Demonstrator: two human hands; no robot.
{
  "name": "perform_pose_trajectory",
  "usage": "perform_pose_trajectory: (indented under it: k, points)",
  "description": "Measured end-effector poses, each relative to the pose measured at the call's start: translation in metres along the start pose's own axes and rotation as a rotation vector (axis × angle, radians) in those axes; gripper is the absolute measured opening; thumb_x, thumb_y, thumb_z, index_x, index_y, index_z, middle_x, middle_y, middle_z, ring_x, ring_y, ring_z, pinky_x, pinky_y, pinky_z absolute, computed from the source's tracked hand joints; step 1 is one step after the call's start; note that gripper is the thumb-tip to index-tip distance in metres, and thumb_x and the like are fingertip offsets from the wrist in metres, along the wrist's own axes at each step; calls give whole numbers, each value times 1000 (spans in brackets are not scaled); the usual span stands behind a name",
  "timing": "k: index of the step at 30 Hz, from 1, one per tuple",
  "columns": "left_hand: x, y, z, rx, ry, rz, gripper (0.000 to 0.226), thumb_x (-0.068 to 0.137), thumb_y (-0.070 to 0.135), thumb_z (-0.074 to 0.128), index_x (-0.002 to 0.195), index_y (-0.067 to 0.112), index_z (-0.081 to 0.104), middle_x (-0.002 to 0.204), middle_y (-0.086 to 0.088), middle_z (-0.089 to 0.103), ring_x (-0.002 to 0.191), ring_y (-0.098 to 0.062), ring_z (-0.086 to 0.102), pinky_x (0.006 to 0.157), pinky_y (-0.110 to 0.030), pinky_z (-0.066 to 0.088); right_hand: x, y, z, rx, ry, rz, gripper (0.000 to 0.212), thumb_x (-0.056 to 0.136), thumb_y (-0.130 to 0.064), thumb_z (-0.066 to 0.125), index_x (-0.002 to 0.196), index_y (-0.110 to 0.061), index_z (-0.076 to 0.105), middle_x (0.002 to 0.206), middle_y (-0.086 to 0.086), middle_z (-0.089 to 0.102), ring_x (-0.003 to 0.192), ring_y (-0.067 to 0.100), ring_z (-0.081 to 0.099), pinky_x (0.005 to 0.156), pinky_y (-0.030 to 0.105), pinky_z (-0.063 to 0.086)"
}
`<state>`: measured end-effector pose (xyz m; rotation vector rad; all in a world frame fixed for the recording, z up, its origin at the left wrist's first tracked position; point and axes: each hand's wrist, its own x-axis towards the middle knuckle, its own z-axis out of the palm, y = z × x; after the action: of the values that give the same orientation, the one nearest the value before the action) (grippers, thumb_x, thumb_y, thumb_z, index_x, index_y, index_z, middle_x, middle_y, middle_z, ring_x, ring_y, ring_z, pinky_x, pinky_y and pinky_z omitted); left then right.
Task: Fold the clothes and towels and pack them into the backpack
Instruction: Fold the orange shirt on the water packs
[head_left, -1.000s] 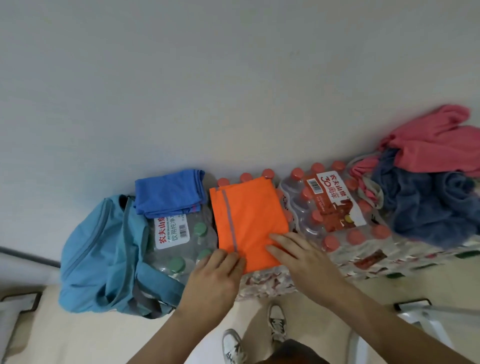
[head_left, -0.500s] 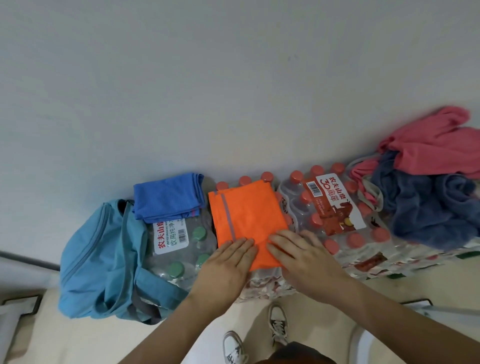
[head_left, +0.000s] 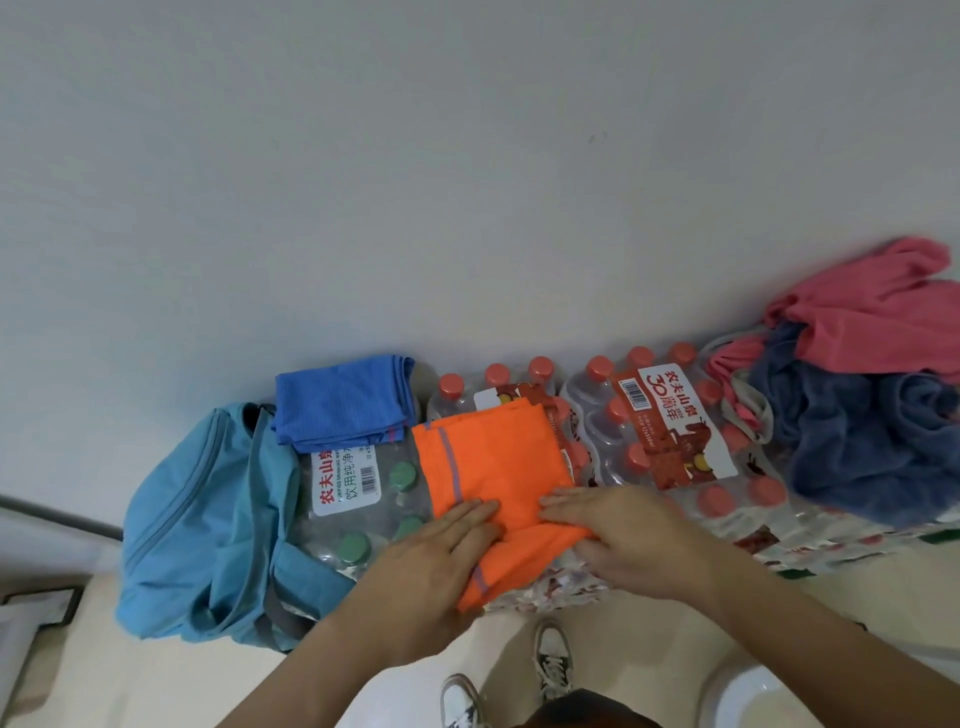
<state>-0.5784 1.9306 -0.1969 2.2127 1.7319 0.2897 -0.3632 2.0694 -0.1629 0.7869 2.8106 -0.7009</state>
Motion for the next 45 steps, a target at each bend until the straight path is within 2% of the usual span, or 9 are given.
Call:
perform_pose_trajectory:
  k: [4,11,14,17,20,23,27,34,45]
  points:
    - [1,-7,-2,-351,101,-244,50,77,45,58,126,35,51,128,19,56,115,2,52,94,-29,48,16,8,-22,423,-47,135,17,93,-24,54,87,-16,68,69,-9,61,59,5,53,63,26,46]
    - [31,19,-4,-491,257,-520,75,75,42,75,139,24,41,121,7,61,101,-10,58,80,-20,41,30,14,-18,380,213,195,26,96,-40,49,73,-28,55,69,-10,60,65,10,58,59,30,43]
    - [40,30,-1,-445,149,-476,107,67,54,76,149,31,11,132,10,48,117,-12,50,98,-28,37,32,16,-13,372,284,287,35,93,-52,46,65,-31,51,63,-11,56,61,6,55,57,24,36]
    - [44,34,5,-367,205,-486,89,76,51,68,141,45,9,118,7,61,102,-16,60,91,-30,41,36,17,-9,363,309,338,46,87,-63,35,65,-26,52,62,-7,56,62,13,58,56,27,39]
    - [51,30,4,-673,395,-590,49,88,46,58,129,47,30,87,6,68,73,-20,67,66,-37,54,41,18,-9,251,334,326,49,93,-60,26,105,-26,59,85,-3,67,82,19,64,71,35,50]
    - [54,24,-4,-872,487,-708,43,89,55,47,127,37,39,109,5,64,93,-12,64,75,-30,54,47,18,-11,81,309,314,44,99,-51,21,125,-23,44,88,3,67,83,24,65,69,34,49]
    - [55,26,-11,-767,304,-621,95,69,45,78,138,53,14,114,29,48,92,-4,61,75,-28,53,53,21,-10,26,294,312,44,98,-52,17,118,-23,41,83,3,66,79,25,65,65,34,46]
    - [69,23,-4,-574,574,-638,20,94,32,53,112,39,57,84,17,63,80,7,59,61,-26,51,64,27,-6,70,294,337,42,98,-52,19,113,-22,45,87,2,67,84,24,66,63,31,42]
    - [87,14,0,-450,613,-915,13,97,28,47,90,19,41,59,6,51,53,-10,50,46,-28,31,88,28,-7,109,236,457,42,93,-59,39,86,-21,58,83,-3,62,79,19,63,65,32,48]
